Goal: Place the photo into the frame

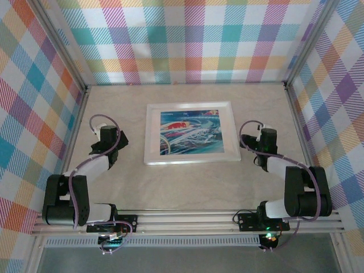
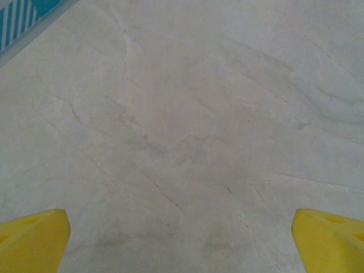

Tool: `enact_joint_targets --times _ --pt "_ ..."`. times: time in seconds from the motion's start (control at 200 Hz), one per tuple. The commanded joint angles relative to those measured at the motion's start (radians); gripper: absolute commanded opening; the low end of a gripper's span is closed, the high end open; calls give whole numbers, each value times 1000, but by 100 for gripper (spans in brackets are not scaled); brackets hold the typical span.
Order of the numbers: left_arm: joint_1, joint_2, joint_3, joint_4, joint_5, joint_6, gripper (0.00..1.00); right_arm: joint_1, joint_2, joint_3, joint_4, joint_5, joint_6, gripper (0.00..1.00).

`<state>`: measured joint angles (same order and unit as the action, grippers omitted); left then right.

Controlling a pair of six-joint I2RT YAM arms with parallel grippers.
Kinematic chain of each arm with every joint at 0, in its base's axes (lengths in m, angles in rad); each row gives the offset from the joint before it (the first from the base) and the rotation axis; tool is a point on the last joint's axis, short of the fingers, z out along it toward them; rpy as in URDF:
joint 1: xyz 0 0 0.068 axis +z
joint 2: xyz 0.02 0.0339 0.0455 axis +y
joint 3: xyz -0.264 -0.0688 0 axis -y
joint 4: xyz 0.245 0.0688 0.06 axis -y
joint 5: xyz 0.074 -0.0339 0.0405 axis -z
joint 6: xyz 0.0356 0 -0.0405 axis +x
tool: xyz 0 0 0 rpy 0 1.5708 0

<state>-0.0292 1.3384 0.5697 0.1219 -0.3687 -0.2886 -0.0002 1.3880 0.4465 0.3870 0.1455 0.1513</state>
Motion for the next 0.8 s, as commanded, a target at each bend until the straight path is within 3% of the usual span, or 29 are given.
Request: enact_joint_targets --times 0.0,0.15,0.35,0.795 --pt "3 37 -40 187 19 86 99 -4 1 -47 332 50 -41 99" --pt "-29 84 -99 451 50 218 99 -4 101 -63 448 -58 -85 99" --pt "-52 229 -179 752 140 282 100 2 138 -70 491 -64 -91 99" --pt "-52 221 -157 690 168 291 100 14 144 -51 467 -54 -110 99"
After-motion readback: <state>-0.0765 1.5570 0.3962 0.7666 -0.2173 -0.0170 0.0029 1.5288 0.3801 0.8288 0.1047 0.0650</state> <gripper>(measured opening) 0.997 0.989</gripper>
